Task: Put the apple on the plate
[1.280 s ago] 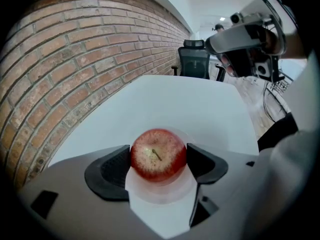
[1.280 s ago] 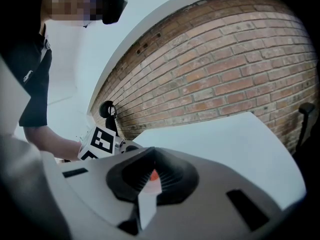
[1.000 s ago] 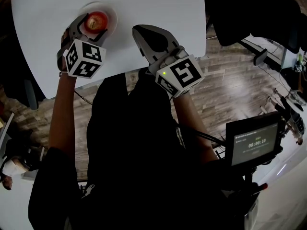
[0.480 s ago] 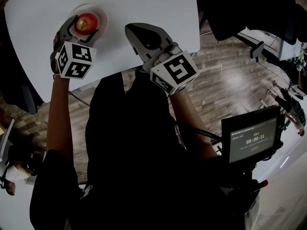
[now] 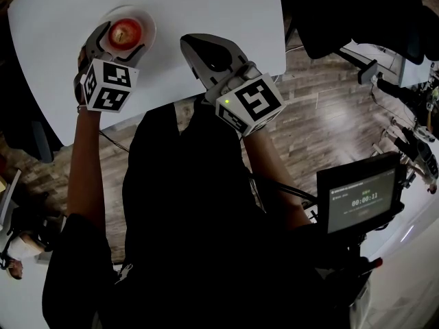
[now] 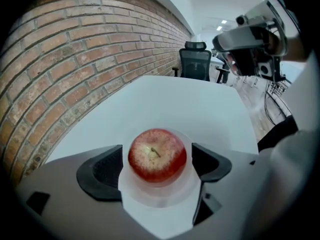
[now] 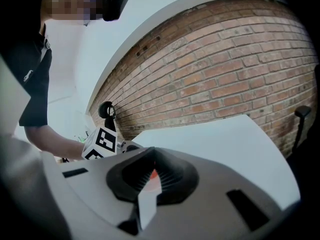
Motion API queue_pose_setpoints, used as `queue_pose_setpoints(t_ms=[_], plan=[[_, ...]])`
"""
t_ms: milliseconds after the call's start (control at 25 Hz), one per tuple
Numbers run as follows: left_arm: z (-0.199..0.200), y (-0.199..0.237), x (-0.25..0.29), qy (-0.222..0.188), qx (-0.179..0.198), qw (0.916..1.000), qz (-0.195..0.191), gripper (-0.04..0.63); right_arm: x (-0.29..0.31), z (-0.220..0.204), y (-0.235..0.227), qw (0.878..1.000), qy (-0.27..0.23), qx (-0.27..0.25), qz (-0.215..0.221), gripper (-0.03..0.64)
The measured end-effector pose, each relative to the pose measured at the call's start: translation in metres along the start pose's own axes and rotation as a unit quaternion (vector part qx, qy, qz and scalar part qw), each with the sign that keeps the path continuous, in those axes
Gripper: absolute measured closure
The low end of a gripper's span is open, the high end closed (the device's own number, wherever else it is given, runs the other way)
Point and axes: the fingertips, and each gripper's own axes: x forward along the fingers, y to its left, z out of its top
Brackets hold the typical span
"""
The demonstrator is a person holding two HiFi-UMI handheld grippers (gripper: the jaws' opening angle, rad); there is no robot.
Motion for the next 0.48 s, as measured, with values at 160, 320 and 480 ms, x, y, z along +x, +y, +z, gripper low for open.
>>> queue_pose_setpoints(t_ms=[160,320,480], plan=[[-0.0008,0.0020,0.0001,0.000,-0.005,1.0000,0.003,0.173,0.0005,0.0003,-0.0002,1.000,0.001,-0.005,0.002,0.612],[-0.0001,0.0049,-0.0028,-0.006,-0.009,0.9999,0.011,0.173,0.0020,0.0008,0.0017,1.000,0.001,-0.007,0.007,0.612],[0.0042,0.0067,-0.0079,-0.022,-0.023,0.9994,0.014,0.173,0.0048,0.0061,0.0031,1.000,-0.006,-0.018,0.014,0.612]])
